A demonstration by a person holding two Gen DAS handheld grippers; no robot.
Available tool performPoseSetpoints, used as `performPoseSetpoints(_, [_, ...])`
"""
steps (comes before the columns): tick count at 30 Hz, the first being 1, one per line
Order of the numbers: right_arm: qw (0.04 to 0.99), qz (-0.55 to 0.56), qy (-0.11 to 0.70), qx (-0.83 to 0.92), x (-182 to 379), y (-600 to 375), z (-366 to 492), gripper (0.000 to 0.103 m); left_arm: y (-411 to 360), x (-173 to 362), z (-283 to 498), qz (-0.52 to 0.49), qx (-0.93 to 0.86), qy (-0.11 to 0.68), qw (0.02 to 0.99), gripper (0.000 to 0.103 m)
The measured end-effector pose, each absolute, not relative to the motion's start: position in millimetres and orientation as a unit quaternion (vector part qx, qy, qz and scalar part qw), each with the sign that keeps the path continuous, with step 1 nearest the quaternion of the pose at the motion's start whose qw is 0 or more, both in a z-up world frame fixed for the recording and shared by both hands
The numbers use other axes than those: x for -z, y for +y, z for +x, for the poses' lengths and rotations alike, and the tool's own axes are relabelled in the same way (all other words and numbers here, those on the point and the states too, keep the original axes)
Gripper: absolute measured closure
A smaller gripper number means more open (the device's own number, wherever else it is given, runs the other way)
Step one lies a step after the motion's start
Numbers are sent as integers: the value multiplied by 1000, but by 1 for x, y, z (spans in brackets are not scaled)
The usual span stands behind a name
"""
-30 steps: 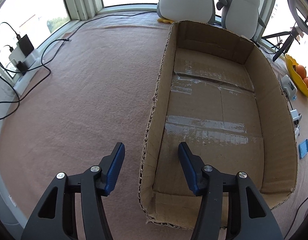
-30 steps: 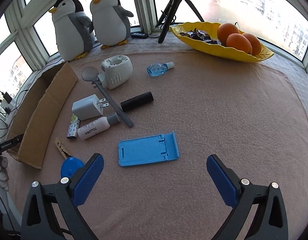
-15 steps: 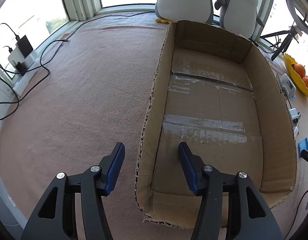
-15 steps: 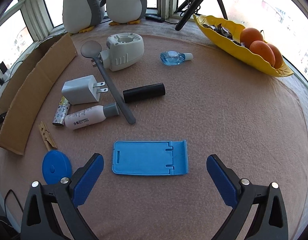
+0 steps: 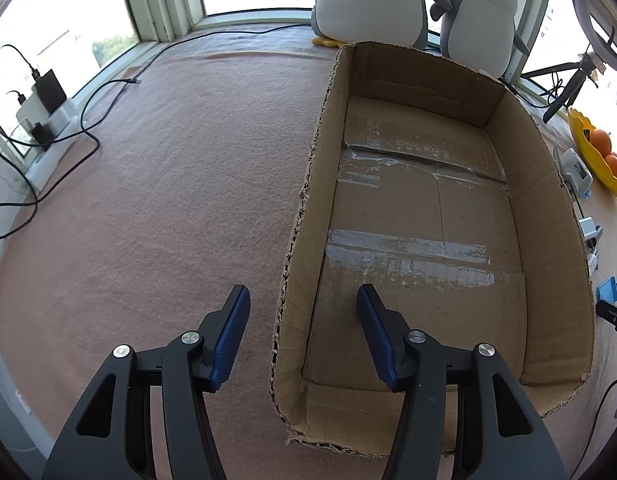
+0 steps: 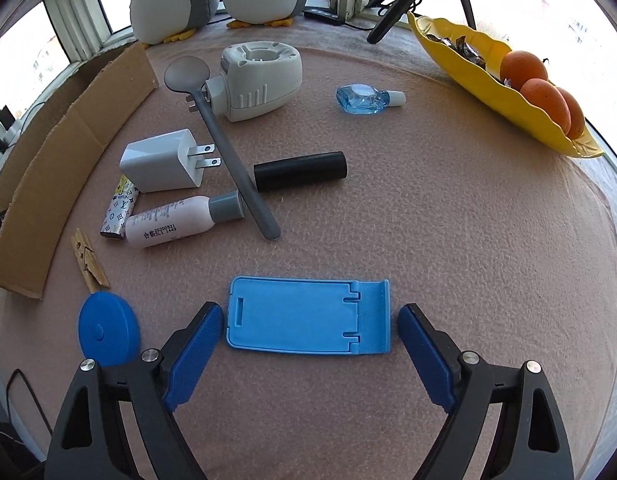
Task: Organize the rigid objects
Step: 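Close the right gripper on the blue phone stand and lift it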
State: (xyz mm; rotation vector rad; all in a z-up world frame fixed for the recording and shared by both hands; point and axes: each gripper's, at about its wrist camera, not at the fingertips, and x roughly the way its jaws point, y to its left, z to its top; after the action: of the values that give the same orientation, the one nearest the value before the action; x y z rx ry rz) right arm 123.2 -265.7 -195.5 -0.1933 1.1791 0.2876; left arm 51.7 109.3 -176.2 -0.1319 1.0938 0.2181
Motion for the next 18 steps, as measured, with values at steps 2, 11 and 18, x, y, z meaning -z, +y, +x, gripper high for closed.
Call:
performPoseSetpoints(2, [818, -91, 552, -137, 196, -265, 123, 23, 109, 176, 52, -62, -104, 519, 846, 48])
performPoseSetpoints(11, [819, -84, 549, -142, 196, -267, 117, 28, 109, 175, 52, -64, -103, 519, 846, 48])
performPoseSetpoints(18, [826, -79, 541, -138, 187, -269, 109, 28, 111, 176, 52, -66, -100, 518, 847, 48])
